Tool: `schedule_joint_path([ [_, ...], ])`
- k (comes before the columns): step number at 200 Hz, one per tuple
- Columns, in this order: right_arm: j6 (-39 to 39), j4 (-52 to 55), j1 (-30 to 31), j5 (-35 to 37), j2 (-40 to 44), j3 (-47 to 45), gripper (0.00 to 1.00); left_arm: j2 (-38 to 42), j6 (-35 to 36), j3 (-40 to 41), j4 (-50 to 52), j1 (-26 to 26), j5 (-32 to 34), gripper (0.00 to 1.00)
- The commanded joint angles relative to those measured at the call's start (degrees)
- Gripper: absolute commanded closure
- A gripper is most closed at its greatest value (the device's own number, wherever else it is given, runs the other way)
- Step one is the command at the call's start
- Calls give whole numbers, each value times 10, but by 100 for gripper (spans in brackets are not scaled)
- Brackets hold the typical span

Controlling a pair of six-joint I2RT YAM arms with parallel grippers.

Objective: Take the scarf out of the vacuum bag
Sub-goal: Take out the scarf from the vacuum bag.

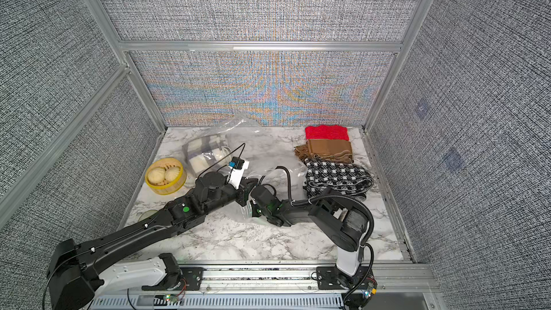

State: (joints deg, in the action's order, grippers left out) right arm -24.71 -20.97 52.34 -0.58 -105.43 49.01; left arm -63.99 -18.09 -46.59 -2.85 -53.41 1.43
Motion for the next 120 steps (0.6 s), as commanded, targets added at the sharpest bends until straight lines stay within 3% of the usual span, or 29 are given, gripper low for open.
schedule_joint_path([
  [1,-21,-49,-20,-48,-28,29,77,20,13,1,-15,-14,25,100],
  [29,-53,-83,-32,-17,-64,70,65,34,18,-10,-9,-30,22,100],
  [57,-105,-76,-53,-45,-119,155,51,28,28,-16,-5,-35,28,100],
  [120,-185,-96,-62,-37,-227,286,37,45,48,-4,-24,-35,2,100],
])
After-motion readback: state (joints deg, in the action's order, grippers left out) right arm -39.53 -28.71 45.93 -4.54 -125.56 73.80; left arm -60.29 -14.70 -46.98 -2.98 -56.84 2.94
